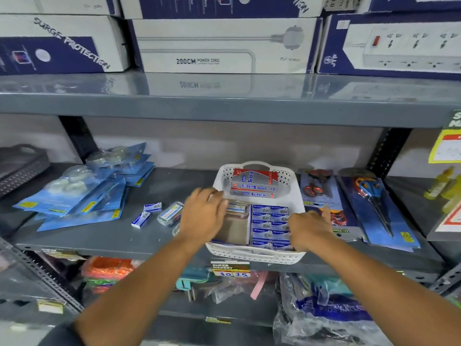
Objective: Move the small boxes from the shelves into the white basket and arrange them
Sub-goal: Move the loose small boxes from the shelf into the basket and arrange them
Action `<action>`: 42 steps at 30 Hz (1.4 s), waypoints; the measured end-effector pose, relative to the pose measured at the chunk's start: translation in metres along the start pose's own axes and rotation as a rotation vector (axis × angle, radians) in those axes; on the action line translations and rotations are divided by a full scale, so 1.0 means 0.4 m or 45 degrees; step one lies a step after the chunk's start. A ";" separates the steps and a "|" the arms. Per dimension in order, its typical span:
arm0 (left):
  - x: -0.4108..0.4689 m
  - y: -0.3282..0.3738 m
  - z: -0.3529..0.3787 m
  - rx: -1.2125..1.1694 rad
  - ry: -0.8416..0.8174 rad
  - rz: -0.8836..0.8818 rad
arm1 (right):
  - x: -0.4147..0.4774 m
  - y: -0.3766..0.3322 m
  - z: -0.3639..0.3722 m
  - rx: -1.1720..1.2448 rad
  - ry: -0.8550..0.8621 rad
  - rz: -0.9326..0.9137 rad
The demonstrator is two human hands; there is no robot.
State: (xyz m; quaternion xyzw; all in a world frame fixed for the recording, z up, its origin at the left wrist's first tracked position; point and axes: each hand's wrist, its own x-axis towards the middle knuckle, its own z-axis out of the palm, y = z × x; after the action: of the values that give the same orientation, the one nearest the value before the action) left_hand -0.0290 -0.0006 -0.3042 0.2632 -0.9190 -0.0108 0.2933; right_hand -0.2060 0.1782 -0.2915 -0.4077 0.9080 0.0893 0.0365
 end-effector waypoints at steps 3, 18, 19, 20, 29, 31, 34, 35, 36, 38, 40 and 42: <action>-0.101 -0.143 -0.044 0.127 0.132 -0.008 | 0.010 0.007 -0.001 0.032 0.091 -0.024; -0.379 -0.357 0.076 0.230 -0.323 -0.283 | 0.110 -0.124 -0.064 0.369 0.161 -0.352; -0.380 -0.357 0.079 0.223 -0.311 -0.286 | 0.114 -0.146 -0.074 0.400 0.160 -0.387; -0.380 -0.360 0.081 0.217 -0.303 -0.284 | 0.120 -0.173 -0.084 0.430 0.161 -0.428; -0.381 -0.371 0.090 0.140 -0.217 -0.238 | 0.134 -0.432 -0.128 0.396 0.158 -0.816; -0.382 -0.374 0.095 0.130 -0.178 -0.228 | 0.136 -0.477 -0.117 0.256 0.073 -0.836; -0.384 -0.380 0.099 0.128 -0.145 -0.212 | 0.130 -0.527 -0.102 -0.011 -0.046 -0.801; -0.383 -0.381 0.099 0.127 -0.141 -0.211 | 0.127 -0.540 -0.098 -0.097 -0.069 -0.785; -0.383 -0.381 0.100 0.124 -0.140 -0.213 | 0.124 -0.549 -0.094 -0.174 -0.083 -0.770; -0.384 -0.380 0.102 0.123 -0.146 -0.219 | 0.122 -0.564 -0.088 -0.278 -0.104 -0.738; -0.384 -0.379 0.100 0.141 -0.160 -0.219 | 0.123 -0.571 -0.083 -0.273 -0.109 -0.714; -0.385 -0.380 0.101 0.159 -0.178 -0.222 | 0.125 -0.573 -0.075 -0.206 -0.095 -0.701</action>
State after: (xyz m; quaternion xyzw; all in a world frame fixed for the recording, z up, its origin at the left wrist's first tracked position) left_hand 0.1276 -0.0614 -0.4463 0.3585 -0.9097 0.0028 0.2094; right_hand -0.0678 -0.0138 -0.2992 -0.6368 0.7512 0.1629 0.0601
